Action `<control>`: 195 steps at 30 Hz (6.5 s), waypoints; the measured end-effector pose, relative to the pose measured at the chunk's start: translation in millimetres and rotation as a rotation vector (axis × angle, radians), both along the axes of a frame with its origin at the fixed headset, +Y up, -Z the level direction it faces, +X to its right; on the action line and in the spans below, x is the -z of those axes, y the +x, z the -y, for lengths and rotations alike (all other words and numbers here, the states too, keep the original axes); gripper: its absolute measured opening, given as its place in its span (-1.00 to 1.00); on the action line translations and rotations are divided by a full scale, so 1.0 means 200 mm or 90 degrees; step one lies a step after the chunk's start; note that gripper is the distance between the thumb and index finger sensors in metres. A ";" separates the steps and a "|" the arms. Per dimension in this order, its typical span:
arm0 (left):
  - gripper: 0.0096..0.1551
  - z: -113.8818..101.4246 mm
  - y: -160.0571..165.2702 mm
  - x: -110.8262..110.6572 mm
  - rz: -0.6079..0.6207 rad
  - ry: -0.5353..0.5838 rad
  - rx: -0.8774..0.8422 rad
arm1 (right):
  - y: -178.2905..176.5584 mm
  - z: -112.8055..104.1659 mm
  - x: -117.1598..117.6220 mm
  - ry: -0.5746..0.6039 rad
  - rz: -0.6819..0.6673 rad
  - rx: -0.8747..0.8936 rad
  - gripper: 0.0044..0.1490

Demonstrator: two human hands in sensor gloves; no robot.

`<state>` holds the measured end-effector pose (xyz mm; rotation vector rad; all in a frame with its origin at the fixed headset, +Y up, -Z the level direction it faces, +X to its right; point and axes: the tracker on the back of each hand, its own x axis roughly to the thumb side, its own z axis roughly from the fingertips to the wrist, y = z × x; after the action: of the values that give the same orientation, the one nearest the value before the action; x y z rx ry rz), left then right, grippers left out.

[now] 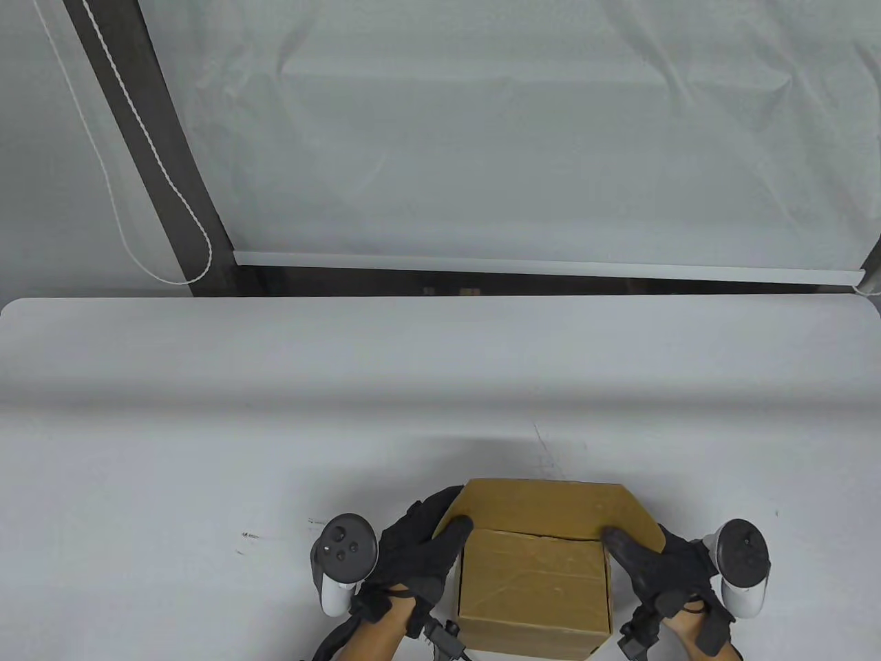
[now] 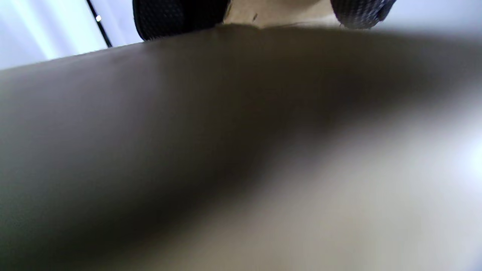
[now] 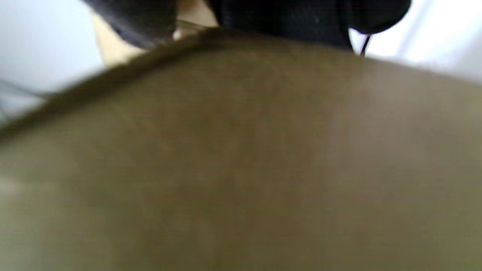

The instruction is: Fully disassemble mailer box

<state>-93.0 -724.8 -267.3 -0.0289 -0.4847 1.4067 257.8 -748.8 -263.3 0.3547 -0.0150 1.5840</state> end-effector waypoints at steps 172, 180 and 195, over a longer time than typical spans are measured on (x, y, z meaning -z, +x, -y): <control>0.18 0.11 0.07 0.06 0.118 -0.029 0.653 | -0.36 -0.06 -0.09 0.151 -0.103 -0.693 0.05; -0.02 0.17 -0.13 0.13 0.110 -0.184 0.445 | -0.35 -0.06 -0.08 0.133 -0.126 -0.697 -0.10; -0.24 0.32 -0.36 0.13 -0.164 -0.489 0.625 | -0.35 -0.06 -0.08 0.127 -0.147 -0.683 -0.17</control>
<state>-165.2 -788.6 -292.3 -0.6170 0.3034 0.5327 188.4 -737.2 -247.6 0.7799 0.2312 2.5951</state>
